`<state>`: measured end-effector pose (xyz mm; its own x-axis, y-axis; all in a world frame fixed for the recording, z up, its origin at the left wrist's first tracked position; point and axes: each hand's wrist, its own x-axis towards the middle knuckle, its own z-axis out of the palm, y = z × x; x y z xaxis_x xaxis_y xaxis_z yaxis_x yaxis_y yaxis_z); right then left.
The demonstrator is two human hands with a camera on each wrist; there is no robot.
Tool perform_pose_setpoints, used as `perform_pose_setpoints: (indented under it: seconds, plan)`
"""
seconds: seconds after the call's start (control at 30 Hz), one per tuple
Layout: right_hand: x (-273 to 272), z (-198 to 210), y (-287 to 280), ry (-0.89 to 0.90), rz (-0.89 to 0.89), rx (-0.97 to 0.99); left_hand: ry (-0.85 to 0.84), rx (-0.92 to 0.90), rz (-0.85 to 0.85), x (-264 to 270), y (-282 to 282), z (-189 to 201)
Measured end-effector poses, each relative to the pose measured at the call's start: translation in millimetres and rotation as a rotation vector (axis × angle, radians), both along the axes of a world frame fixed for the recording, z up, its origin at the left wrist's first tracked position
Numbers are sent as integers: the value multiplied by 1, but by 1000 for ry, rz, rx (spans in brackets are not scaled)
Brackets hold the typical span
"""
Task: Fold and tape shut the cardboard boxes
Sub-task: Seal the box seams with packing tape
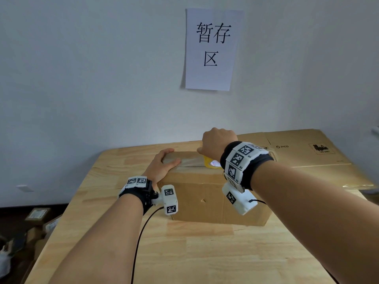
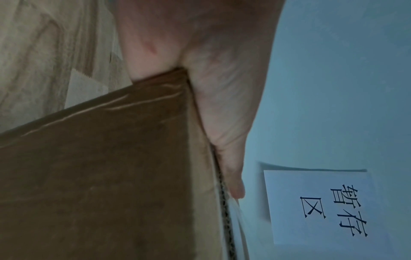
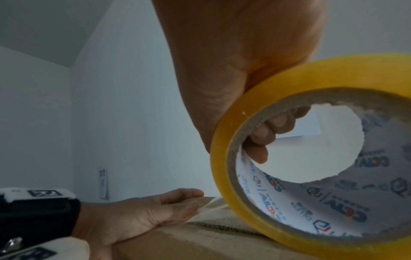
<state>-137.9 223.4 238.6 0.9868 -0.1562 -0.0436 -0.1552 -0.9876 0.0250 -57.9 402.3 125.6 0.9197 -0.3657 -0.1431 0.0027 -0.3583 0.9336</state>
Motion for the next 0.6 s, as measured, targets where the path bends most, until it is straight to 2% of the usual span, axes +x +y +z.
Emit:
perform_pose_setpoints:
  seconds: [0.5,0.6]
  plan:
    - [-3,-3,8,82,10,-80,-49,64,0,2,-2,-1]
    - [-2,-6,6,81,8,-73,-86,126,-27,4,-3,-1]
